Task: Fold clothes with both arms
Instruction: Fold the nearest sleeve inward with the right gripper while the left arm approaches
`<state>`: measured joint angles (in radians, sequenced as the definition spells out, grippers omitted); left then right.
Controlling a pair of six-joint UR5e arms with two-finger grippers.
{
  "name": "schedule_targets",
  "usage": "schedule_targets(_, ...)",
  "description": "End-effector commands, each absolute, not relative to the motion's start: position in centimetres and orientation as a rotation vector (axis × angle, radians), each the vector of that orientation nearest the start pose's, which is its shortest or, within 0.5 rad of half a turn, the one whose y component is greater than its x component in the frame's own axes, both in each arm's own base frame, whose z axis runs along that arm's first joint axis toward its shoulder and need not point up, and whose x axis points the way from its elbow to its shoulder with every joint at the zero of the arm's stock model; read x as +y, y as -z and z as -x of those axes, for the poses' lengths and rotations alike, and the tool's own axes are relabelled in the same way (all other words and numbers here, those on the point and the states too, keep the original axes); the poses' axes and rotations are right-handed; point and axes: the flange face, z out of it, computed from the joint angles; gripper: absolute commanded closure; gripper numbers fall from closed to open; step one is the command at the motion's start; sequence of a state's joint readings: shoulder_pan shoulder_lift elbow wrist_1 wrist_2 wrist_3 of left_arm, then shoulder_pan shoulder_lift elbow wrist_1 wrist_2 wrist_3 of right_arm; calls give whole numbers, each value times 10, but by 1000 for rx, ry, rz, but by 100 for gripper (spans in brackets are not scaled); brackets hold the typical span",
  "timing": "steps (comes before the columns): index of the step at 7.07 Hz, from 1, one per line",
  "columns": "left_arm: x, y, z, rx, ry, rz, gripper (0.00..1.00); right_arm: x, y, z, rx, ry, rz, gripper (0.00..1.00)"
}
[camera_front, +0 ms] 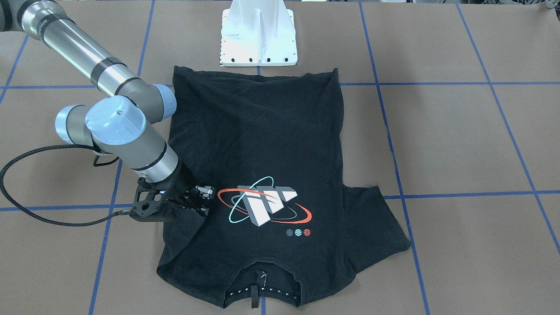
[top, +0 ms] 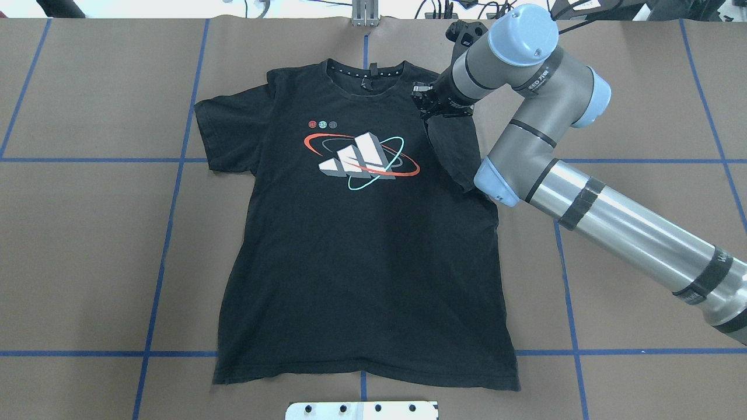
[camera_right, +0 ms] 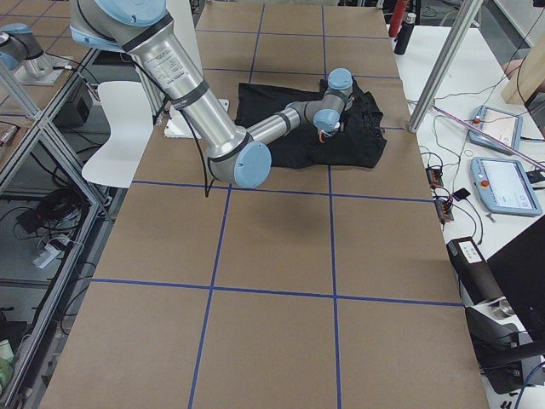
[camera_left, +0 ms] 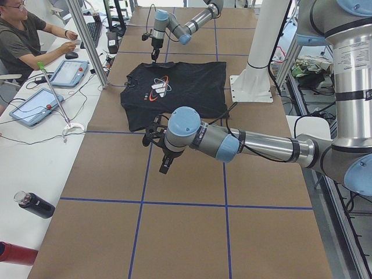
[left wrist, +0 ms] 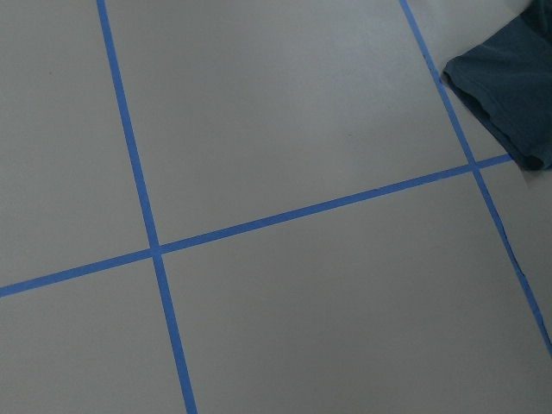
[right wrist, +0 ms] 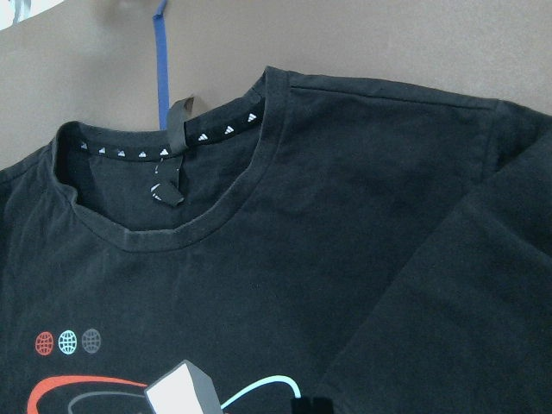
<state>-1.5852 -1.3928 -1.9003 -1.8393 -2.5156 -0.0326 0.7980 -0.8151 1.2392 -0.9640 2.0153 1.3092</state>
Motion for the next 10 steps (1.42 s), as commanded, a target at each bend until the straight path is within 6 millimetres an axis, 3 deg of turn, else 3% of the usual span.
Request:
schedule_targets(1, -427, -535, 58, 934, -157, -377, 0, -619, -264, 497, -1067, -258, -177, 100)
schedule_targets(2, -441, -526, 56, 933, -174, -401, 0, -618, -264, 498, -1067, -255, -179, 1)
schedule_targets(3, -466, -507, 49, 946, -136, -397, 1, -617, -263, 496, -1071, -258, -181, 0)
schedule_targets(4, -481, -500, 16, 962, -155, -362, 0, -610, -245, 489, -1104, -247, -194, 0)
schedule_targets(5, -506, -490, -13, 990, -163, -365, 0, -595, -248, 472, -1126, -240, -202, 0)
schedule_targets(6, -522, -482, -44, 1004, -158, -387, 0, -575, -260, 453, -1147, -220, -183, 0)
schedule_targets(7, -555, -479, -66, 977, -111, -423, 0, -554, -270, 433, -1170, -209, -157, 0)
schedule_targets(9, -605, -467, -155, 1011, -196, -384, 4, -514, -283, 390, -1199, -217, -164, 0)
schedule_targets(10, -634, -475, -175, 1022, -220, -405, 8, -498, -289, 375, -1205, -213, -165, 0)
